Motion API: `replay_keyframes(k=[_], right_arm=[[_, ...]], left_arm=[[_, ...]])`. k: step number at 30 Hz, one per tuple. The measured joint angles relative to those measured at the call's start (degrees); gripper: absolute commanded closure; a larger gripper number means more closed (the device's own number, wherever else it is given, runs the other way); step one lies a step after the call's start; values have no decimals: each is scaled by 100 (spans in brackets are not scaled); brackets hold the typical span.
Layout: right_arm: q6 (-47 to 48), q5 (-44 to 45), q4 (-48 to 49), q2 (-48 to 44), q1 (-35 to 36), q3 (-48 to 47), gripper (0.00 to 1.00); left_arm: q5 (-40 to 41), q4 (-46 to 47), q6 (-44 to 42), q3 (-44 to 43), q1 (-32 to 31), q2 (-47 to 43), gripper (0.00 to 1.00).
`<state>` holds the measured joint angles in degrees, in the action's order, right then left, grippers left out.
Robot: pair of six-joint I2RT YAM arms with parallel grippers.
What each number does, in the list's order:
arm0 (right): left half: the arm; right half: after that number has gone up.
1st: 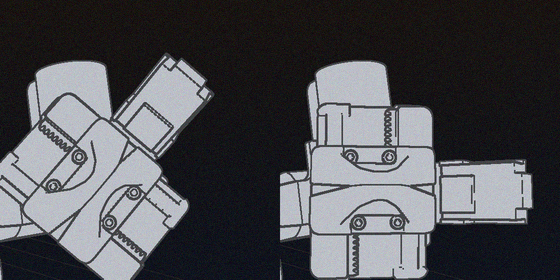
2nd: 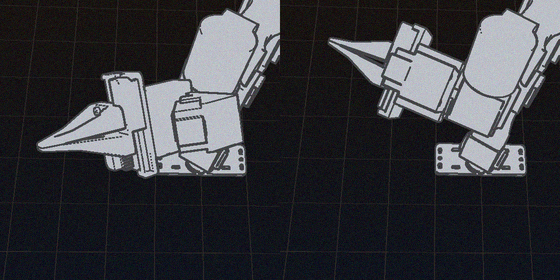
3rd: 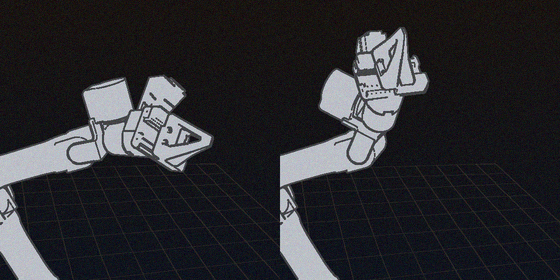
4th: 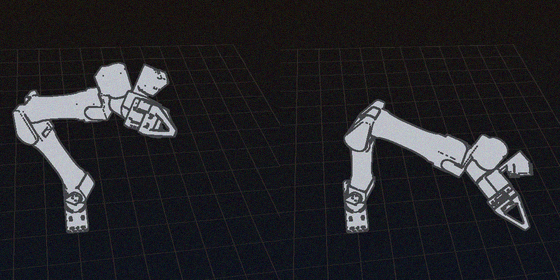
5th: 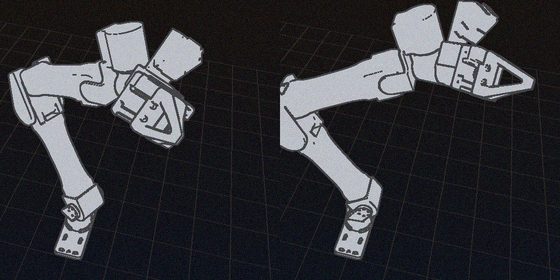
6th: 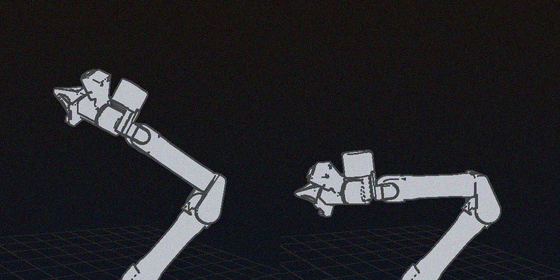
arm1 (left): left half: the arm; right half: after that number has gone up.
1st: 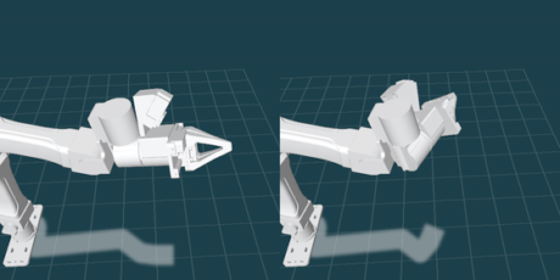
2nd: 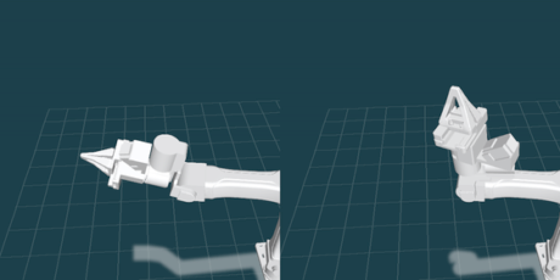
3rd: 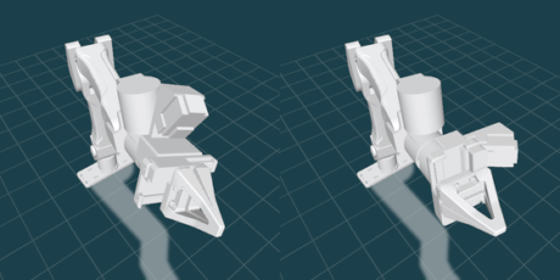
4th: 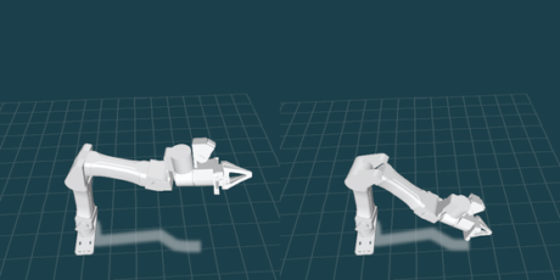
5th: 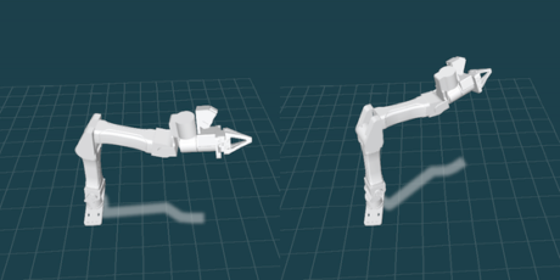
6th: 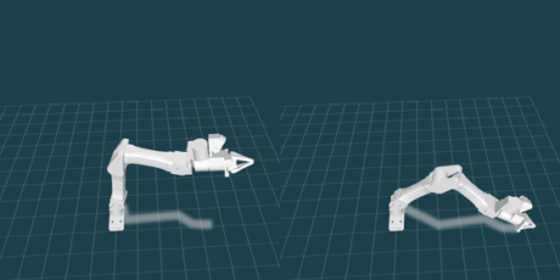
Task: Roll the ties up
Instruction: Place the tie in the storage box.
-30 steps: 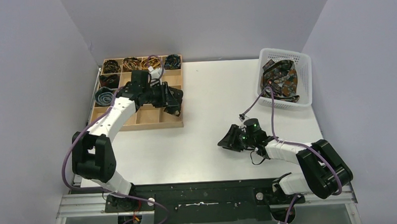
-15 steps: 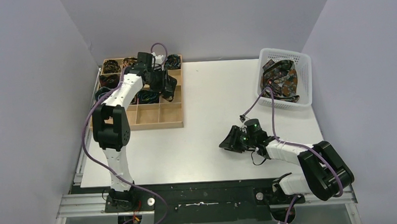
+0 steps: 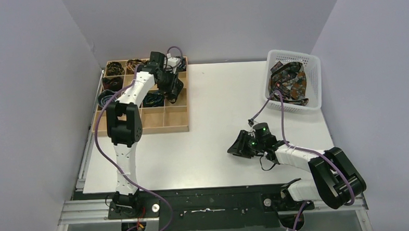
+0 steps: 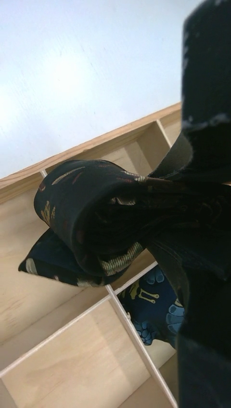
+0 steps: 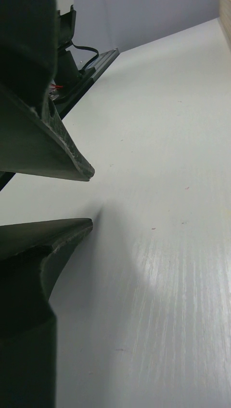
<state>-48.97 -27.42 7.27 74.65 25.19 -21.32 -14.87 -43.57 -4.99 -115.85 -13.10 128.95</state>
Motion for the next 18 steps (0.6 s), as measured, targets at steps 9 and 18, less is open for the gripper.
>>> replay_keyframes(k=[9, 18], right_arm=[[79, 4, -142, 0, -4, -33, 64], [81, 20, -186, -20, -4, -33, 64]], left_arm=[[916, 485, -804, 691, -531, 39, 89], [1360, 892, -1152, 1132, -662, -85, 89]])
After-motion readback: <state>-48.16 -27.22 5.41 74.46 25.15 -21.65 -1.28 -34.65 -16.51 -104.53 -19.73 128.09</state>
